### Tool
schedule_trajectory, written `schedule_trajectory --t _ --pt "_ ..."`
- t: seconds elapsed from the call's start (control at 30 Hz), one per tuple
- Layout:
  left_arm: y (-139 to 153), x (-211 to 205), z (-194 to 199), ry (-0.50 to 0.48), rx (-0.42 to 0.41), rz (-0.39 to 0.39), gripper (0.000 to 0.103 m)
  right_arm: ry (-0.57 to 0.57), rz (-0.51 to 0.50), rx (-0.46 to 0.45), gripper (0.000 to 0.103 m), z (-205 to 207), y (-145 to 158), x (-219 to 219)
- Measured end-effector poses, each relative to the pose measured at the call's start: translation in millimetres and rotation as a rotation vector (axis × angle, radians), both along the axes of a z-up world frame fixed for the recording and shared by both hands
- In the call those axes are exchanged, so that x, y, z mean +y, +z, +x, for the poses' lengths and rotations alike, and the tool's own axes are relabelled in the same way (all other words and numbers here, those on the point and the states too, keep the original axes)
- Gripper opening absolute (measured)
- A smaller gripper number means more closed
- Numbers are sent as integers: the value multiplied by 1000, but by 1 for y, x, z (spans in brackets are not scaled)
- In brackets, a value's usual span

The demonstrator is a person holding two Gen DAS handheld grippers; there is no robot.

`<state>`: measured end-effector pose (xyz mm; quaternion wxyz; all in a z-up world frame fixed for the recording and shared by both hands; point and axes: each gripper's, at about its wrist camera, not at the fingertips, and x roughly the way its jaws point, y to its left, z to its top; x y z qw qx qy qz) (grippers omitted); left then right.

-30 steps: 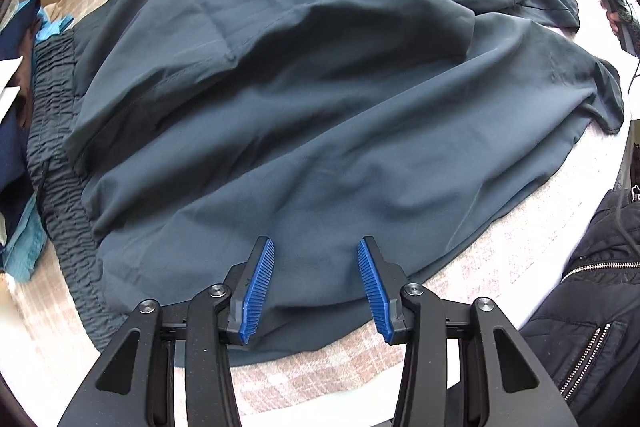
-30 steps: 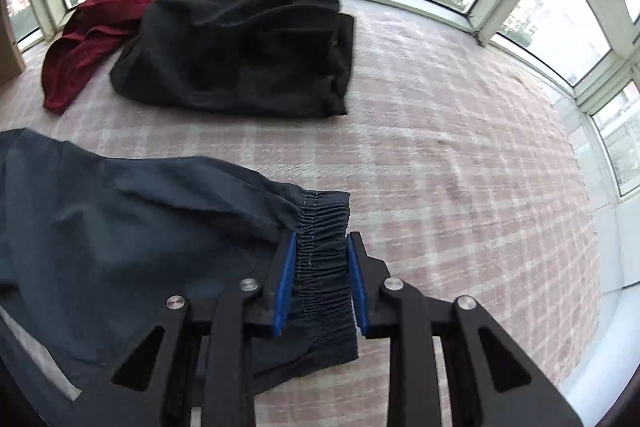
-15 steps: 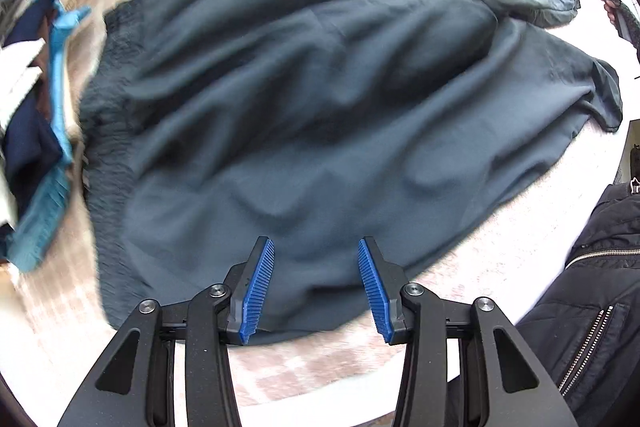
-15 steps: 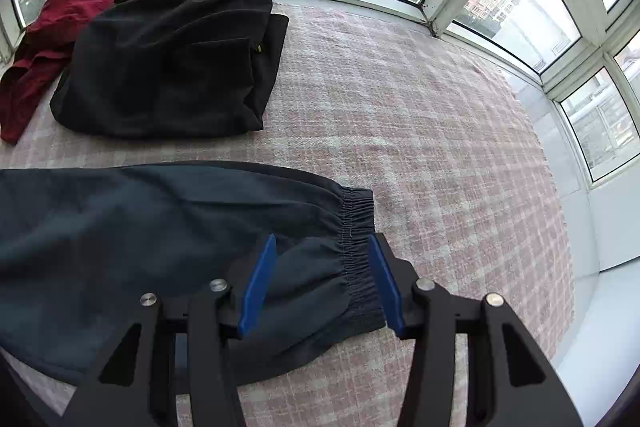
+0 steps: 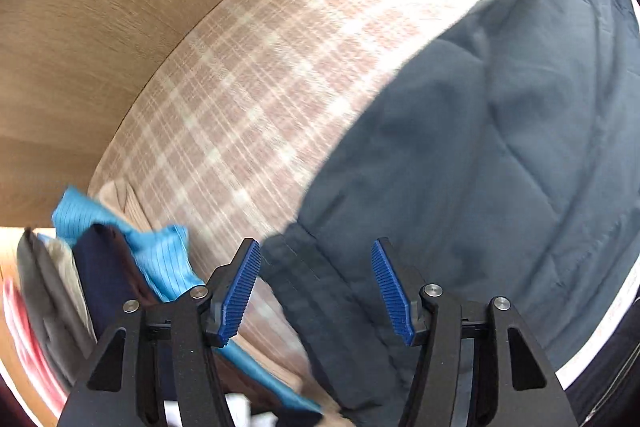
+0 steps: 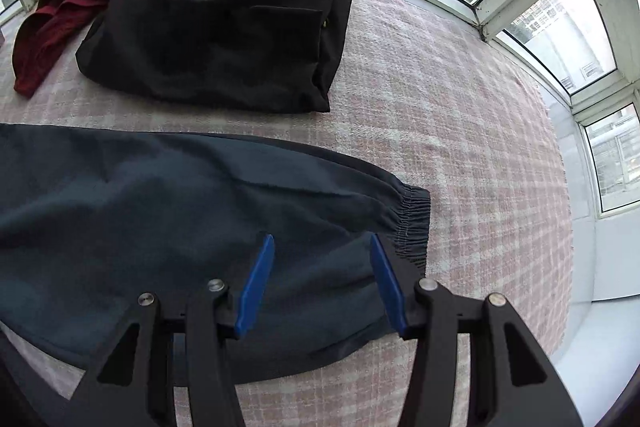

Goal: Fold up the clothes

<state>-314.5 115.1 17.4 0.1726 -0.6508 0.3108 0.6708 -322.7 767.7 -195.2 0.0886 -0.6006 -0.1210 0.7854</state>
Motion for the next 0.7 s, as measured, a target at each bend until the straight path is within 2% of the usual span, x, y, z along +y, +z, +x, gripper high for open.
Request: schedule_trajectory --t 0.17,0.27,0.33,0.47,0.57,0.7 --pt "-24 -5 -12 -52 -132 -7 59 42 15 -52 50 -15 -15 -12" --pt "-21 -7 -11 -57 -160 23 58 49 28 -64 50 -21 -16 -16" --pt "-19 -8 -8 -42 -174 32 53 39 22 -59 50 -24 -14 -15" --pt "-7 -4 6 -17 -120 10 34 22 23 -53 50 -25 -12 -11" --pt "8 -4 10 27 -47 -17 28 11 19 -49 50 -23 -9 -6" --pt "38 -20 -1 132 79 -56 27 5 -4 -10 50 -21 7 -2"
